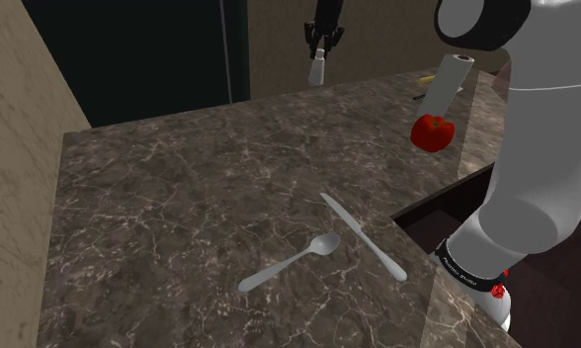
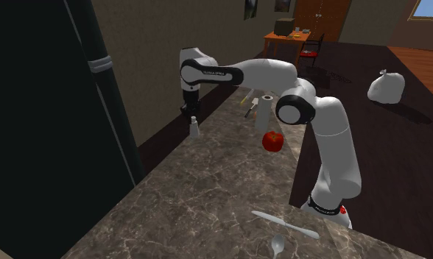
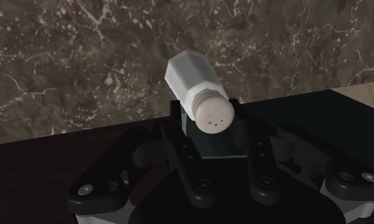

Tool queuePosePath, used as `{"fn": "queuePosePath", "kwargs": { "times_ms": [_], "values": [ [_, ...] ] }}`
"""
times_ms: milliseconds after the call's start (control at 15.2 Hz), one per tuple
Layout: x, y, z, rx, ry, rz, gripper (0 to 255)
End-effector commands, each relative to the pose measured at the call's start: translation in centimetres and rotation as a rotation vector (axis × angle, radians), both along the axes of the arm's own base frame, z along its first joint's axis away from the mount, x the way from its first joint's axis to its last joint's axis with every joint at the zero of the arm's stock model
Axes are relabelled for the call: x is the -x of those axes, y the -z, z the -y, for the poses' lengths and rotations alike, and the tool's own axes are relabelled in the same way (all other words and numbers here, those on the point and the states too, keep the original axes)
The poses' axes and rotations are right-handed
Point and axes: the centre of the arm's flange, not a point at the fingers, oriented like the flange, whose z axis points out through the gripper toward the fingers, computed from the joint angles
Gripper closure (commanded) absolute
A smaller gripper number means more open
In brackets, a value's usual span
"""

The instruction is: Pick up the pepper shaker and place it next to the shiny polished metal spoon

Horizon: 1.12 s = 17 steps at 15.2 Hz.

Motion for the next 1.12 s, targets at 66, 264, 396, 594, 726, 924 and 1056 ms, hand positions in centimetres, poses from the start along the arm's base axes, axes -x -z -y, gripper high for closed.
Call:
{"fn": "queuePosePath", "kwargs": {
  "times_ms": [66,264,396,594,726,924,1056],
  "values": [
    [0.0,-1.6,0.0,0.0,0.0,0.0,255],
    [0.7,-2.5,-1.2,0.0,0.0,0.0,255],
    [2.0,-2.9,-3.4,0.0,0.0,0.0,255],
    [3.9,-3.5,-6.8,0.0,0.0,0.0,255],
    [5.2,-3.9,-9.1,0.0,0.0,0.0,255],
    [7.2,-4.5,-12.5,0.0,0.0,0.0,255],
    [8.5,-4.9,-14.7,0.0,0.0,0.0,255]
  ]
}}
